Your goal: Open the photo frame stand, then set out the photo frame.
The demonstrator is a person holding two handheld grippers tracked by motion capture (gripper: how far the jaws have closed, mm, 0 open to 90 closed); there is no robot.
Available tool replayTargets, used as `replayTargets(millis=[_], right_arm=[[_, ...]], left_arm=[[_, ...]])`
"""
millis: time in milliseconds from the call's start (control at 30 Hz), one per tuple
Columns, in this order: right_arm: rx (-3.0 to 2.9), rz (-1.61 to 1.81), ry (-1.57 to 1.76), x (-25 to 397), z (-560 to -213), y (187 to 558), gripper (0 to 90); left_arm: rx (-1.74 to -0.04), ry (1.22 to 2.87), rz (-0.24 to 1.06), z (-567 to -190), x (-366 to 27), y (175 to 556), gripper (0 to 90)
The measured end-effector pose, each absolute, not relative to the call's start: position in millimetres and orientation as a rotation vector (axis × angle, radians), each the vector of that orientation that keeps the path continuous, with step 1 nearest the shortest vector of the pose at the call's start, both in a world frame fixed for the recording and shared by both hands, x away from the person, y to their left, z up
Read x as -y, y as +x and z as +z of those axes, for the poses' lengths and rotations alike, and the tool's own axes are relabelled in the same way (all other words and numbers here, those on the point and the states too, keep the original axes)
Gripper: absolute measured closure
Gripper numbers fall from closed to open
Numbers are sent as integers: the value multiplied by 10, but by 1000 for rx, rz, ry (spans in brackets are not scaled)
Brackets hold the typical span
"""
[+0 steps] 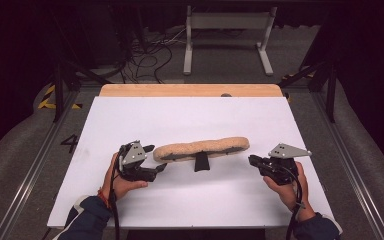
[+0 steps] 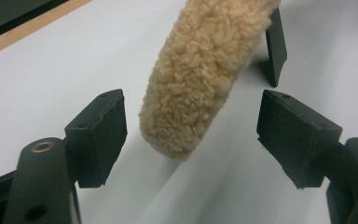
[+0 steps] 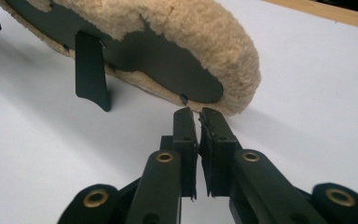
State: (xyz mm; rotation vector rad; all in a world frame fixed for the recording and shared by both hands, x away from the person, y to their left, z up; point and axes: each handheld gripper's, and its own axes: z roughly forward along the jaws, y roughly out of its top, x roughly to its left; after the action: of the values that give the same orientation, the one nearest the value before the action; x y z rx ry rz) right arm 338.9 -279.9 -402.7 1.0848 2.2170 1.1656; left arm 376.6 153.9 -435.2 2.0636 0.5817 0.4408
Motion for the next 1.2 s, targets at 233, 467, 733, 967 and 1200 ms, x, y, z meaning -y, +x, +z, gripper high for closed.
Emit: replayTargets(millis=[233, 467, 733, 967, 1200], right_arm=[[-2200, 1138, 1093, 2803, -4038, 3401, 888], [-2157, 1155, 1155, 2866, -4030, 3471, 900], [-2152, 1186, 1143, 2757, -3984, 3530, 900], [-2191, 1171, 1142, 2591, -4032, 3604, 900], [-2187, 1168, 1150, 2492, -4047, 3685, 900]], left_arm=[[-582, 2061, 428, -4354, -1545, 3781, 259], [-546, 2063, 417, -4324, -1523, 3796, 354], [-554, 2021, 380, -4339, -1590, 3851, 500], [-491, 2068, 411, -4308, -1584, 3797, 589], [-468, 2063, 401, -4315, -1595, 3783, 605]])
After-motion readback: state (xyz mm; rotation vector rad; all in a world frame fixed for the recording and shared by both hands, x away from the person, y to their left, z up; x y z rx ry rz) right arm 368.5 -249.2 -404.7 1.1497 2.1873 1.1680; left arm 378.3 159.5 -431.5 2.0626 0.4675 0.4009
